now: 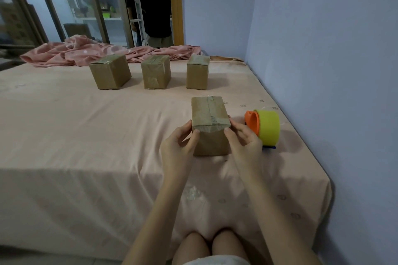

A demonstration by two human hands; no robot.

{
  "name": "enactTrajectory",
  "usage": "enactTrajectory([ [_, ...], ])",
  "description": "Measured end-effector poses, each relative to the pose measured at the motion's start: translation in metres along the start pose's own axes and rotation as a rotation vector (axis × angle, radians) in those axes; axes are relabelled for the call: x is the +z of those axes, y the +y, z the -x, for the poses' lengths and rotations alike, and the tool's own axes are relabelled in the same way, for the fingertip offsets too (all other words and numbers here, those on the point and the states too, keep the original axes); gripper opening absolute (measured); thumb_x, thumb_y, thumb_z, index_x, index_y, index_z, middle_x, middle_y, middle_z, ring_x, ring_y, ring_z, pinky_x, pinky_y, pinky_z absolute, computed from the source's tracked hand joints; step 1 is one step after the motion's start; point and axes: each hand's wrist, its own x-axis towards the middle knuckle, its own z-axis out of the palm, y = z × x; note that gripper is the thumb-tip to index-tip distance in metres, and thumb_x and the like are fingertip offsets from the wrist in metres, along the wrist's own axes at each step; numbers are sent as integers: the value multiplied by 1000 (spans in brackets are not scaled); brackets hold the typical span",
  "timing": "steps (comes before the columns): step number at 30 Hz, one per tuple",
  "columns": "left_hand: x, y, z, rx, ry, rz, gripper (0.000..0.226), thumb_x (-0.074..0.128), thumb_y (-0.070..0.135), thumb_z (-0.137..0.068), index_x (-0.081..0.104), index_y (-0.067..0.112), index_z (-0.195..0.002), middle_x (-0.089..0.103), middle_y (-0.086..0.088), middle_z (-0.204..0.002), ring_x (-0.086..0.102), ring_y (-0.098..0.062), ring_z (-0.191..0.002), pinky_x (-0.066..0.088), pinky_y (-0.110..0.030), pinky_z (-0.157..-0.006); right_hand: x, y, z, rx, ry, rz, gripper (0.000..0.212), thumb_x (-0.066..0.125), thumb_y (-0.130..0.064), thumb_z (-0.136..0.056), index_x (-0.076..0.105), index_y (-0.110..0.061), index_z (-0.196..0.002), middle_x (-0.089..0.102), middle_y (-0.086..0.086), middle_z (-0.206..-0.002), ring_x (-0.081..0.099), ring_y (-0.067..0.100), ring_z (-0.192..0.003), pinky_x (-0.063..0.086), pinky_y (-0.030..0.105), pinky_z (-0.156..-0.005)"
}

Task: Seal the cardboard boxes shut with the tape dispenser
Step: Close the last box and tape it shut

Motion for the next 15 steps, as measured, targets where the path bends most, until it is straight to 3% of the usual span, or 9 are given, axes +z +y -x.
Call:
enactTrajectory([
  [4, -1, -1, -2, -29, 4, 3, 24, 69, 16, -84, 70, 14, -108, 71, 10, -103, 66, 0, -95, 53, -17, -80, -1, 0, -2, 9, 6, -22, 24, 60, -2, -87, 67, -9, -109, 68, 6, -111, 63, 6, -103, 50, 16, -88],
  [9, 0, -1, -3, -69, 15, 21, 21, 71, 19, -82, 72, 14, -103, 71, 13, -100, 67, -2, -94, 54, -21, -79, 2, 2, 1, -3, 5, -37, 26, 66, -7, -85, 65, -25, -105, 68, 1, -111, 62, 0, -102, 49, 11, -83],
  [15, 0, -3, -4, -78, -12, 39, 25, 73, 17, -80, 69, 14, -105, 70, 13, -102, 65, 0, -95, 51, -13, -73, 0, -1, 3, 4, -38, -10, 32, 66, -7, -84, 63, -14, -115, 67, 3, -114, 63, 5, -105, 50, 18, -89],
])
